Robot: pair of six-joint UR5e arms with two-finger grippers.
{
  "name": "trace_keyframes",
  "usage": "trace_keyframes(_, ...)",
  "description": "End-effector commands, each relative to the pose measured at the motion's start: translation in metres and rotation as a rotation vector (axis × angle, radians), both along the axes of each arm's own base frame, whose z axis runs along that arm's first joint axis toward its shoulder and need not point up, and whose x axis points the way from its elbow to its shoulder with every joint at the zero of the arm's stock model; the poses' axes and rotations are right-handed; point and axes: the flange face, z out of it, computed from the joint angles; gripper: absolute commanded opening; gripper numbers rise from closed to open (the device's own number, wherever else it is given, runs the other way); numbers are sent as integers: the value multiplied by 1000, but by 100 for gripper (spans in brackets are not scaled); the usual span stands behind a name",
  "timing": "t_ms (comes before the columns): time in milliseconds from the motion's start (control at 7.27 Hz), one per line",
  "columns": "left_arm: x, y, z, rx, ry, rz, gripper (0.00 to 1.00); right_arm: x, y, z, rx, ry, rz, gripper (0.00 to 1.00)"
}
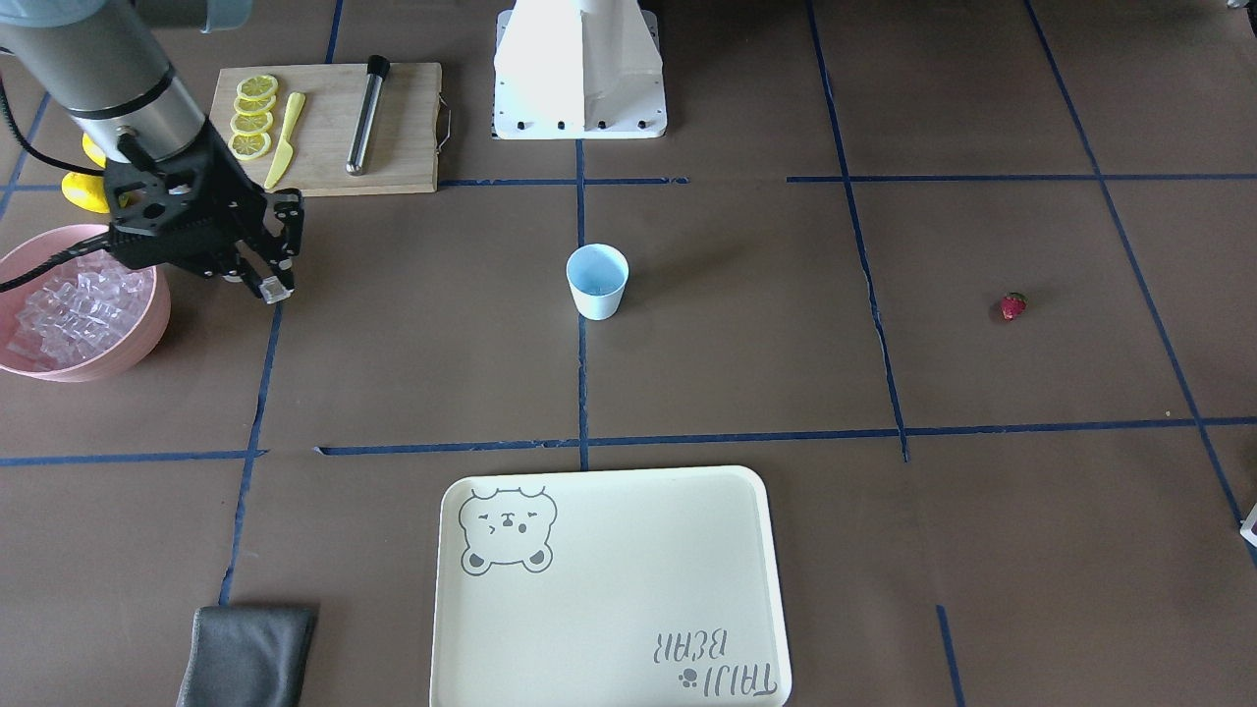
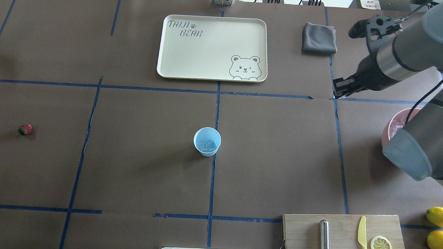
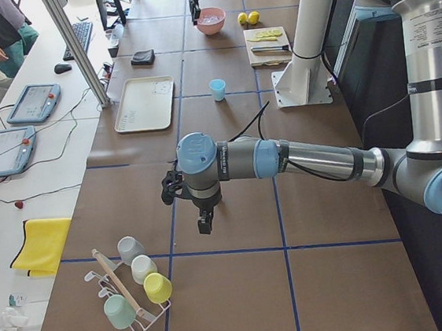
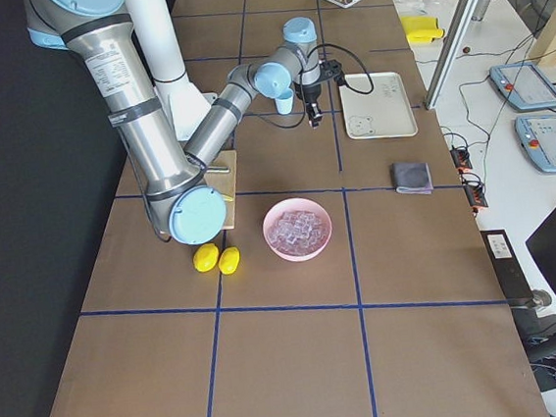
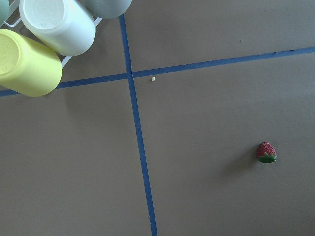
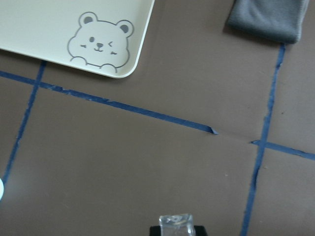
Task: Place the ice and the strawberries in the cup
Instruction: 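Lift the ice cube and carry it over the blue cup, then open the right gripper to drop the ice cube into the cup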
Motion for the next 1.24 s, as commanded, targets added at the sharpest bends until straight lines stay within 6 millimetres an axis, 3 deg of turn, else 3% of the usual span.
trace_keyframes(0,2,0,0,-1,0,2,100,-95,23,-73,-64,-19,39,0)
trace_keyframes(275,2,0,1,-6,0,4,100,-185,25,-126,-109,-6,86,0)
trace_keyframes(413,2,0,1,-6,0,4,100,-219,34,-135,-118,15,96,0)
trace_keyframes(688,2,0,1,-4,0,4,100,-259,50,-141,-137,20,105,0)
trace_keyframes(963,2,0,1,-4,0,4,100,-272,61,-134,-124,33,103,4)
trace_keyframes(1101,3,0,3,-7,0,5,100,-272,62,-134,-123,34,103,36)
